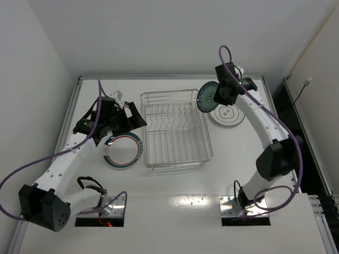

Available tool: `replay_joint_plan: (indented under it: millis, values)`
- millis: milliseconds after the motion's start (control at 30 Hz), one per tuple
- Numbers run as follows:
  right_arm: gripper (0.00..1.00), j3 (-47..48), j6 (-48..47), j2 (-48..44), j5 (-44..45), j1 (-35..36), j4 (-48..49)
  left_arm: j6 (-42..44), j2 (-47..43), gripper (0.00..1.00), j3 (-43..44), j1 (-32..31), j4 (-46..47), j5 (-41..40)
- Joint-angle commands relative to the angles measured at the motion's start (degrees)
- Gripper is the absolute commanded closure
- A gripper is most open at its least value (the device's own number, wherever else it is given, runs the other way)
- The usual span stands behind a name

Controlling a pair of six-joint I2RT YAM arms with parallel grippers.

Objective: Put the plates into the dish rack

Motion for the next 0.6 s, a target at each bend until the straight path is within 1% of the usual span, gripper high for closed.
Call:
replay_joint_plan:
  millis: [0, 200, 433, 567]
  values:
    - [1.00, 8.02, -2.05, 5.81, 9.89, 2.15, -2.42, 1.62, 0.33, 0.01, 2.64, -0.54, -0.50, -1.45]
    - [1.00, 12.80, -3.54, 13.63, 13.23, 5.32, -4.36, 1.62, 0.85, 0.01, 3.18, -0.54, -1.55, -1.46]
    - [1.00, 10.87, -4.16, 14.96, 15.78, 9.54, -4.36, 1.62, 0.85, 0.01, 3.18, -0.54, -2.08, -2.51]
    - [1.00, 10.25, -4.69, 14.96, 19.20, 12.96, -4.36, 1.62, 1.38, 0.01, 3.18, -0.54, -2.08, -1.99]
